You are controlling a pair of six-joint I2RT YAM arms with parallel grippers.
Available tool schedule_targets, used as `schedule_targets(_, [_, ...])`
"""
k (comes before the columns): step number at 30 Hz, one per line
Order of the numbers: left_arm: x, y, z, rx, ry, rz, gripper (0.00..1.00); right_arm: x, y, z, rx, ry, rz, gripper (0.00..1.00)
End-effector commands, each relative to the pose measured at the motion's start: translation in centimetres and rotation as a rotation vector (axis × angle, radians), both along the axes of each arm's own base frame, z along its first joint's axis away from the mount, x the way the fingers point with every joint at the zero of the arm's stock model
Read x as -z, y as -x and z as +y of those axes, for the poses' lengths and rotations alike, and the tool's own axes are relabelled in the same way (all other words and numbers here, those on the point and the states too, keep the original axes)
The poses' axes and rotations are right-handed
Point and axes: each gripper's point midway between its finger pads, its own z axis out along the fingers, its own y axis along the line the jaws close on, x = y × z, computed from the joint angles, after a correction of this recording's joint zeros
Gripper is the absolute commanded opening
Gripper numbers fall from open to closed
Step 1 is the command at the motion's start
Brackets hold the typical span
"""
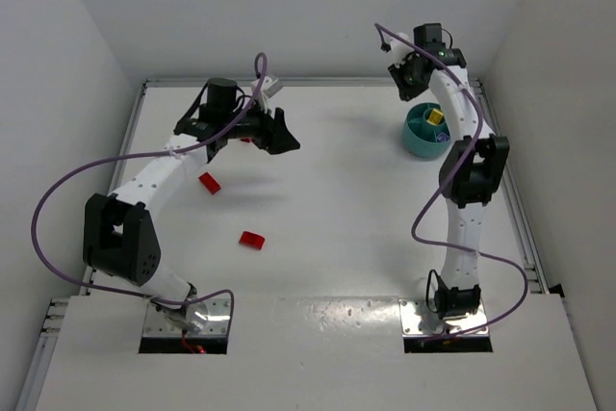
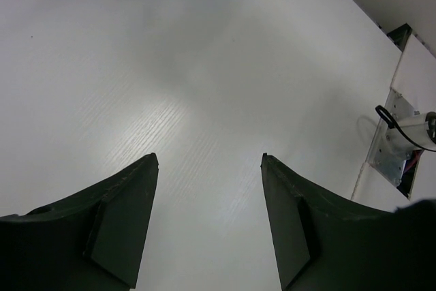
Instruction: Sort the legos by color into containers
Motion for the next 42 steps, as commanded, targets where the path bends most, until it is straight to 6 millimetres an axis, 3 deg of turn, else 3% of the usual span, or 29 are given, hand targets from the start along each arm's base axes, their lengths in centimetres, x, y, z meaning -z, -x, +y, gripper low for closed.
schedule_targets(1, [-1.4, 0.2, 0.3, -0.012, 0.000, -0.057, 0.68, -1.9, -1.1, -2.1, 0.050, 0.085, -0.063, 0.00])
schedule_targets(7, [-1.1, 0.1, 0.7, -0.021, -0.003, -0.048, 0.69, 1.2, -1.1, -3.1, 0.083, 0.137, 0.001, 0.00])
schedule_targets(14, [-0.6, -0.1, 0.6, -0.017, -0.010, -0.045, 0.69, 3.3, -0.6, -4.3, 0.086, 0.183, 0.047, 0.00])
schedule_targets(17, [-1.6, -0.4, 0.6, -0.014, -0.010, -0.070, 0.69, 3.9, -0.4, -4.3, 0.084, 0.185, 0.065, 0.00])
schedule_targets(27, [-1.0, -0.9, 0.7, -0.011, -0.018, -0.050, 0.69, 5.5, 0.2, -5.2, 0.093, 0.209, 0.108, 0.04])
schedule_targets(28, [-1.0, -0.9, 0.7, -0.011, -0.018, -0.050, 0.69, 4.9, 0.2, -5.2, 0.094, 0.208, 0.097, 0.04])
schedule_targets(33, [-1.0, -1.1, 0.7, -0.011, -0.018, -0.050, 0.72, 5.3, 0.4, -5.8, 0.102, 0.208, 0.107, 0.14])
schedule_targets(38, [-0.7, -1.2, 0.6, -0.014, -0.016, -0.034, 0.92, 5.3, 0.4, -5.8, 0.102, 0.208, 0.107, 0.34])
schedule_targets(42, [-0.5, -1.6, 0.9, -0.042, -0.032, -0.038, 1.00, 4.5, 0.2, -5.6, 0.098, 0.199, 0.089, 0.46])
